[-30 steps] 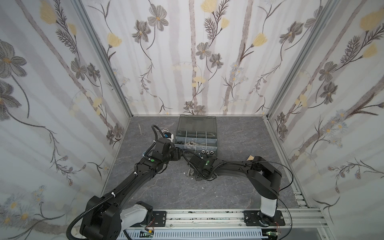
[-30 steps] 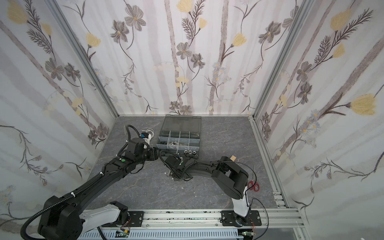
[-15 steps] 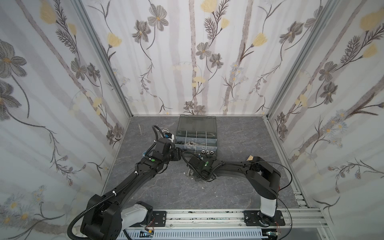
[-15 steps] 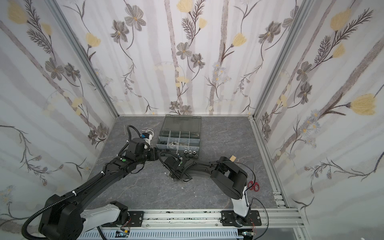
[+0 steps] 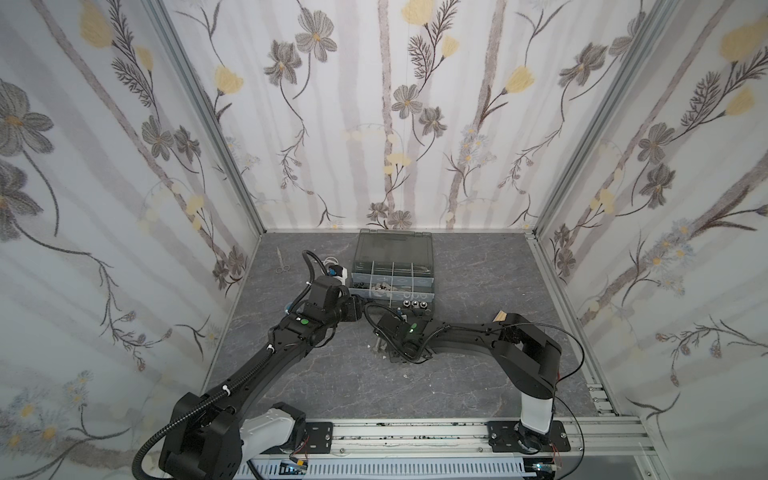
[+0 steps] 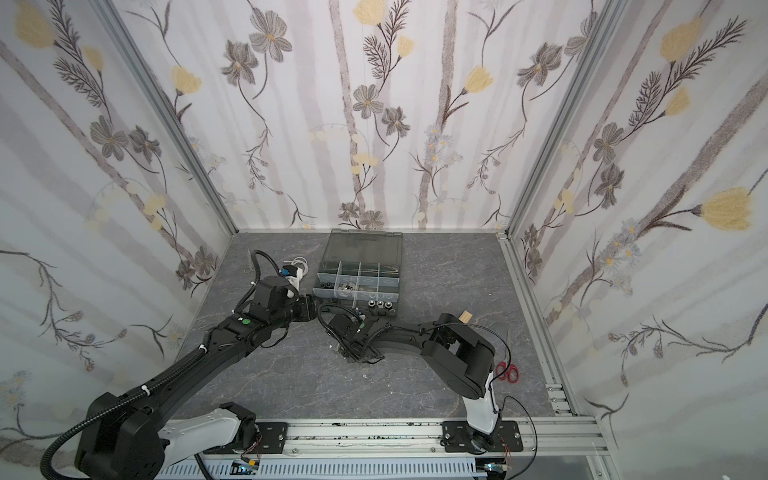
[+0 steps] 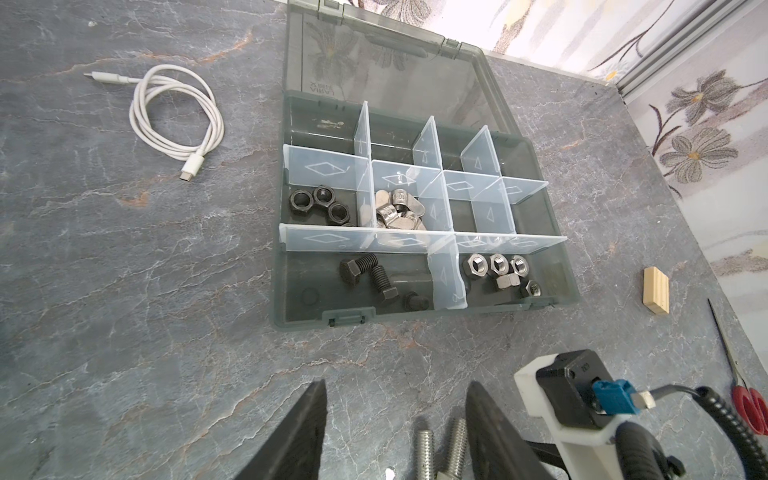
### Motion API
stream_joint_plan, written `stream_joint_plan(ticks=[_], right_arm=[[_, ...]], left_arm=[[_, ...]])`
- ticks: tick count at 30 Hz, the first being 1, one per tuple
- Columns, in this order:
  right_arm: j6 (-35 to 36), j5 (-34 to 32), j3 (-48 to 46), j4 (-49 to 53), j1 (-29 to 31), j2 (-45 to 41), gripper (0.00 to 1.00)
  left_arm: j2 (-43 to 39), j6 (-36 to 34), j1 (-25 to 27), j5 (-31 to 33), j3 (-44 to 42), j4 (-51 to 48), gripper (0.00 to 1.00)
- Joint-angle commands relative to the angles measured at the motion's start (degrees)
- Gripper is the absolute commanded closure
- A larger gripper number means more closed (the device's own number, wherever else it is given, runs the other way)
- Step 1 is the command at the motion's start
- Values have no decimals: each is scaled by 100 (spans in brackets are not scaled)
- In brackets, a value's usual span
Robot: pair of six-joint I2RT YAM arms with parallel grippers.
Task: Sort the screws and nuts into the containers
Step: 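Close the right gripper on the silver bolt nearest the robot, then lift the bolt with the right gripper over a box compartment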
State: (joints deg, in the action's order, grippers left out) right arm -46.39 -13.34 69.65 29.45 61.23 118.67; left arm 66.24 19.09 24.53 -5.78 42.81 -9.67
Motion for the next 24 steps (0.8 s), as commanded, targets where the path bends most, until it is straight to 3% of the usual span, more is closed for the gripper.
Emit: stream_joint_plan(ticks=[1,13,24], right_arm=[[-81,-75,40,-58,12,32,84],[-218,-100,-215,-352,5,-342,90],[281,-216,197,-404,-454,-740,90]], left_arm=[[-14,24,-10,46,-9,97,44],[-41,68,-18,14,8,100,44],[3,34,-18,23,43,105,44]])
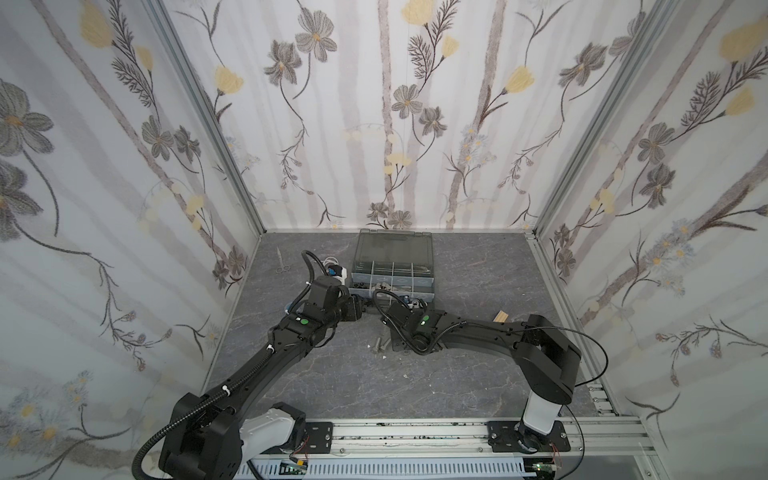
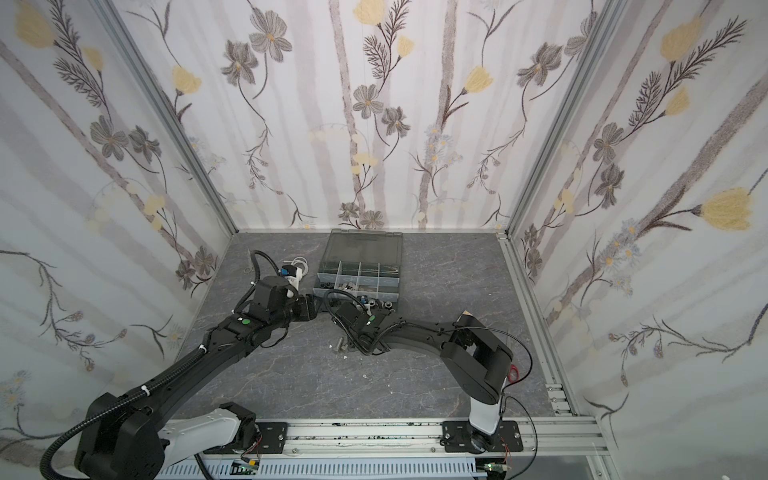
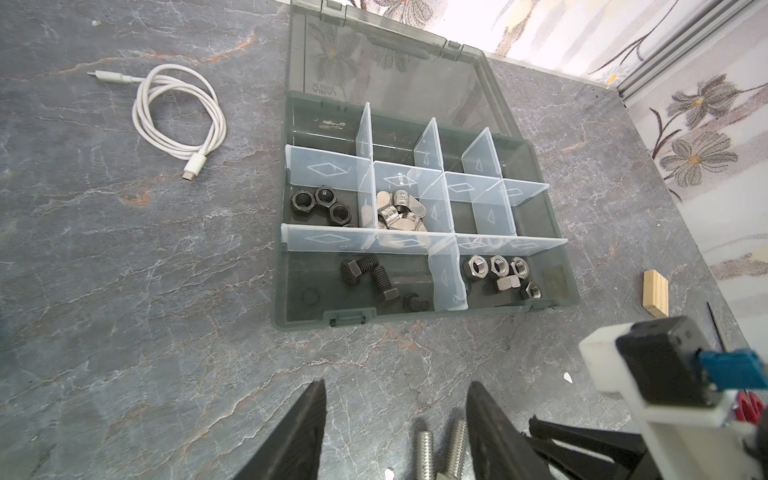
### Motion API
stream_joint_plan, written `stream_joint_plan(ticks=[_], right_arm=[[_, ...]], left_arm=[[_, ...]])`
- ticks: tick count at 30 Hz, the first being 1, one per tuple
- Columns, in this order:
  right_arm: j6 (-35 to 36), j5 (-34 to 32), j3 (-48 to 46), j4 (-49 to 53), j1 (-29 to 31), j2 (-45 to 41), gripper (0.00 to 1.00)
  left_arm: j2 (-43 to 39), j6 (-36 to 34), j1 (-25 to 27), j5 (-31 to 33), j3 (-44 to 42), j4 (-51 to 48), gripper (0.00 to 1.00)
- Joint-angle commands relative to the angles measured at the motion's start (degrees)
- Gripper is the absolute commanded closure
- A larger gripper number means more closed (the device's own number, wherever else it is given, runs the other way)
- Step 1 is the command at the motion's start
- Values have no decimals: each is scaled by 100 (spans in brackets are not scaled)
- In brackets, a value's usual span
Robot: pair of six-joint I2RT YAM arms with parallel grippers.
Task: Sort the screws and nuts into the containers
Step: 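Lift the bolt with the right gripper over a box compartment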
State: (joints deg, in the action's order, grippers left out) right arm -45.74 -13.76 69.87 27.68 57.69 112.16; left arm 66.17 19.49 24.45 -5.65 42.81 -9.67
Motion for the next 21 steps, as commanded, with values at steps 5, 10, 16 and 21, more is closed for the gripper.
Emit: stream_joint_plan(ticks=[5,10,16,21], right_arm=[[663,-202,740,-219,-575,-5,90],[1083,-145,1528,-263,-1111,313,90],[1356,-197,2524,-295,-1622,946,90],[1396,-151,2988,-318,-1798,1417,90]], left_arm=[[51,3,-10,-3,50,106,44],[52,46,-14,-83,85,106,43],[62,129,-19,-162,27,106,43],[3,195,-18,-241,-17,106,43]])
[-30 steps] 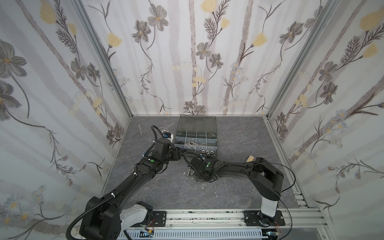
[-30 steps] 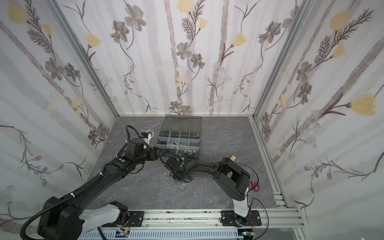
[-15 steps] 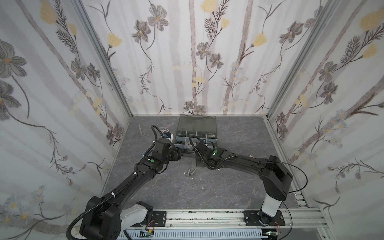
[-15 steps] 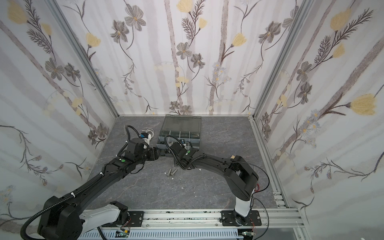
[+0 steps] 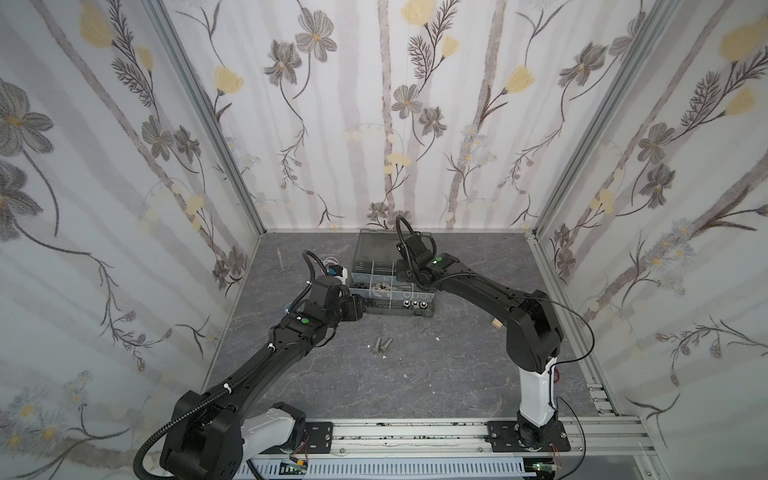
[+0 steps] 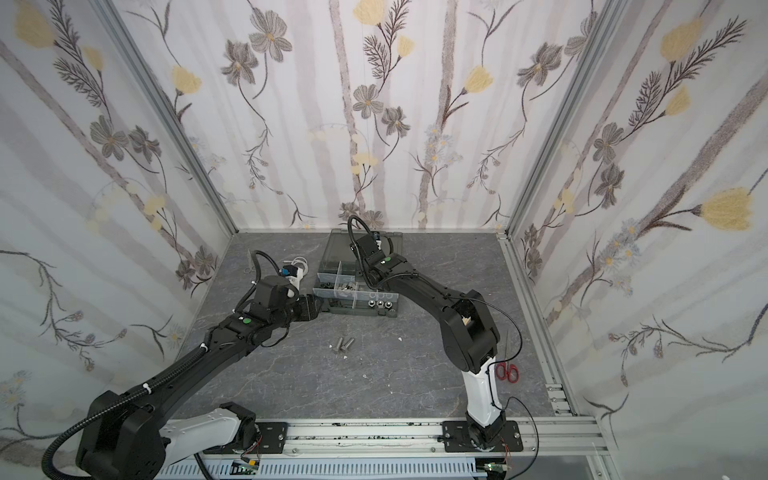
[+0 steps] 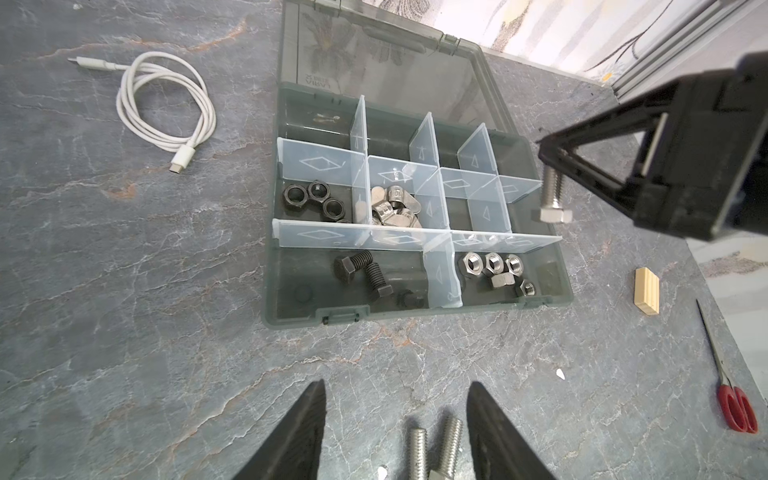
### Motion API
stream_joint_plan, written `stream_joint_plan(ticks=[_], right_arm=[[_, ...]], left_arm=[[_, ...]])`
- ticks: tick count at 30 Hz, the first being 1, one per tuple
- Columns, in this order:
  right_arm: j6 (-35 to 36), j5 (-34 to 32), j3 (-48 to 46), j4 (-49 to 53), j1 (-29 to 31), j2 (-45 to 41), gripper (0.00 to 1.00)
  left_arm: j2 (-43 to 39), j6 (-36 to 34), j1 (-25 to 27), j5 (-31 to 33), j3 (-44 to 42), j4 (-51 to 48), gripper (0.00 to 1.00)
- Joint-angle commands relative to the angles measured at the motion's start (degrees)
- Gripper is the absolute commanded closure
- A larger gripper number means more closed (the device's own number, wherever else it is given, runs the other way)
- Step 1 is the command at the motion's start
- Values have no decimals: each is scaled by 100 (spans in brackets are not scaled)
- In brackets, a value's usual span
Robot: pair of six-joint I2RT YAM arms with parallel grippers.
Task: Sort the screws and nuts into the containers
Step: 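Lift the bolt with the right gripper over a box compartment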
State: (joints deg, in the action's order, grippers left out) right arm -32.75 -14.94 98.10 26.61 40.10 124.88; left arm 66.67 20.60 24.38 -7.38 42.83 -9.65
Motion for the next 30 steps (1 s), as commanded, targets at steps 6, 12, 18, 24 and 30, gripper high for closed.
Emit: stream_joint_plan(ticks=[6,12,18,24,30], right_arm=[[52,0,306,-306,-89,463,90],[-27,177,364,-445,-103,620,87],[-151,293,393,-498,-110,728,82],[-228,308,370,-514,-112,637,62],[-327,259,151,-603,-116,312,57]], left_arm=[[-115,150,-12,-211,-47,104,43],[-194,225,-5,-325,-95,104,43],[-278,245,-5,-376,-108,99,43],[-282,252,-12,-460,-75,95,43],[-348,208,-12,-481,-149,97,42]])
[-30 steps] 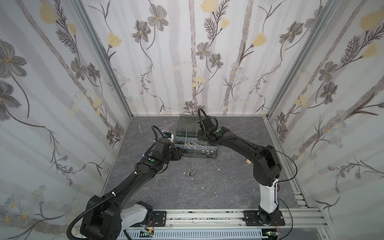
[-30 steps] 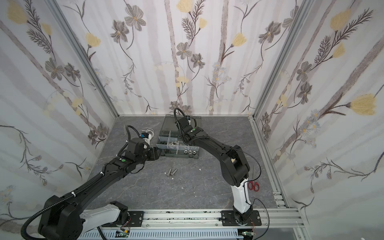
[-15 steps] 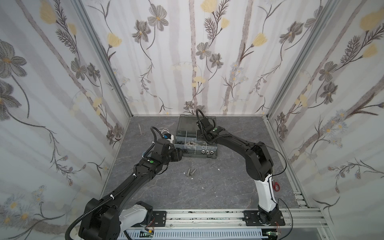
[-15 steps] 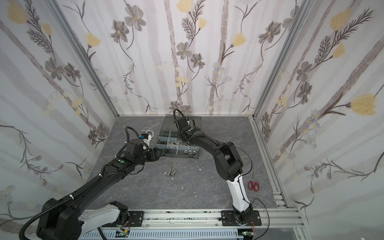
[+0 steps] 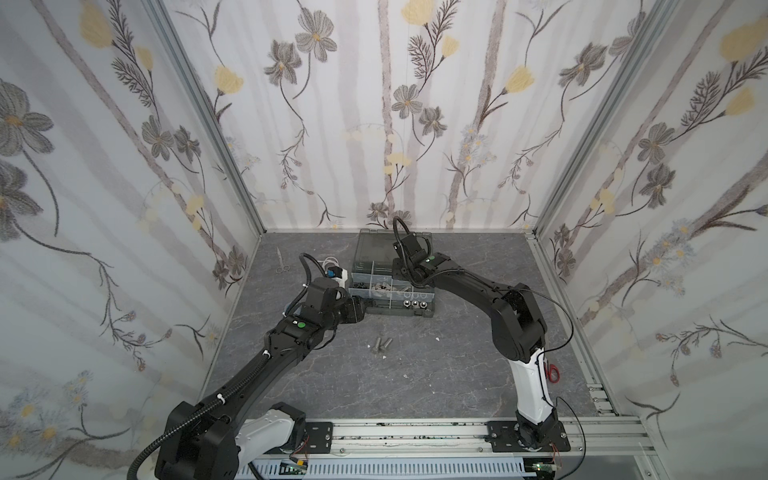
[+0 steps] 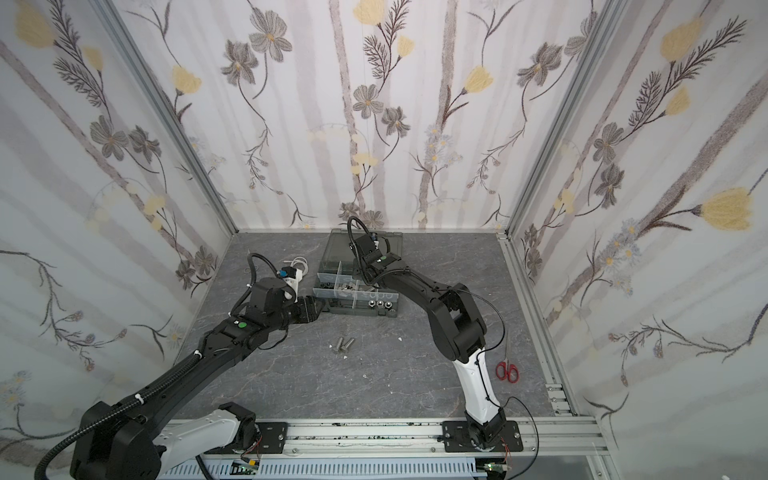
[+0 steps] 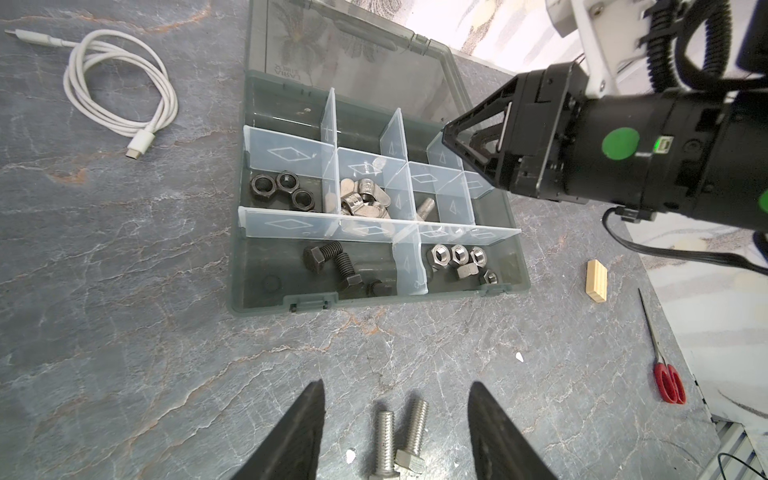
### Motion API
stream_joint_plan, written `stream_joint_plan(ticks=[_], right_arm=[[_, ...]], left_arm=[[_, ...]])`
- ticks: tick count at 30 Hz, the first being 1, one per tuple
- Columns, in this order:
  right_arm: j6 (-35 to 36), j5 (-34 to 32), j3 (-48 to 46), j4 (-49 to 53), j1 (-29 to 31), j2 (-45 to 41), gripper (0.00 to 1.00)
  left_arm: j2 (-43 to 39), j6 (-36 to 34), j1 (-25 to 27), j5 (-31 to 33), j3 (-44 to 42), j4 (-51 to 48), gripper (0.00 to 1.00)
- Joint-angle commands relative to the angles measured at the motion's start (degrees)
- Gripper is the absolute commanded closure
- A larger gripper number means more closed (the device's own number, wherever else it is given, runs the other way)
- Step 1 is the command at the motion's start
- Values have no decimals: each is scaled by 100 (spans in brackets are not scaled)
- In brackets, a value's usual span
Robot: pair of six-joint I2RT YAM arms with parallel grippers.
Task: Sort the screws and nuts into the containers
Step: 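Lift the bolt with the right gripper over a box compartment, then open the right gripper to drop the bolt into the compartment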
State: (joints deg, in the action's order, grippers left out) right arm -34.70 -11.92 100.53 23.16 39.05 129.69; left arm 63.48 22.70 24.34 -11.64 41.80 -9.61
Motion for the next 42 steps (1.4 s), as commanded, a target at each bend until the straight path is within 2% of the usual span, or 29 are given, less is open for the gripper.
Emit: stream_joint_plan(ticks=[1,7,12,14,18,25,31,37,42], right_arm=[[-182,-18,-215,-352,-5,-281,57],[-711,-15,-1525,-1295,4,-1320,57],[-1345,-577,-2884,-2223,295,-2384,57],[-1341,-556,-3265,-2553,416,-2650,57],[-1221,-498,-3318,-2192,549,-2711,57],[-1082,-155,-3440,-2210,630,-2656,57],[-1265,-18,-3925,-2945,634,-2961,57],[-1283,-3,-3986,-2908,613,-3071,57],[-1414,114,-4270,-3321,578,-3232,56]], left_arm=[[-29,-11,0,-82,-73,99,42],[-3,-11,1,-284,-214,95,43],[-68,-72,16,-463,-389,90,43],[-98,-74,27,-512,-498,90,43],[-75,21,79,-498,-645,90,44],[229,83,360,-367,-611,91,44],[371,143,758,-194,-717,98,44],[840,154,949,-156,-549,90,45],[1322,121,1045,-93,-388,82,46]])
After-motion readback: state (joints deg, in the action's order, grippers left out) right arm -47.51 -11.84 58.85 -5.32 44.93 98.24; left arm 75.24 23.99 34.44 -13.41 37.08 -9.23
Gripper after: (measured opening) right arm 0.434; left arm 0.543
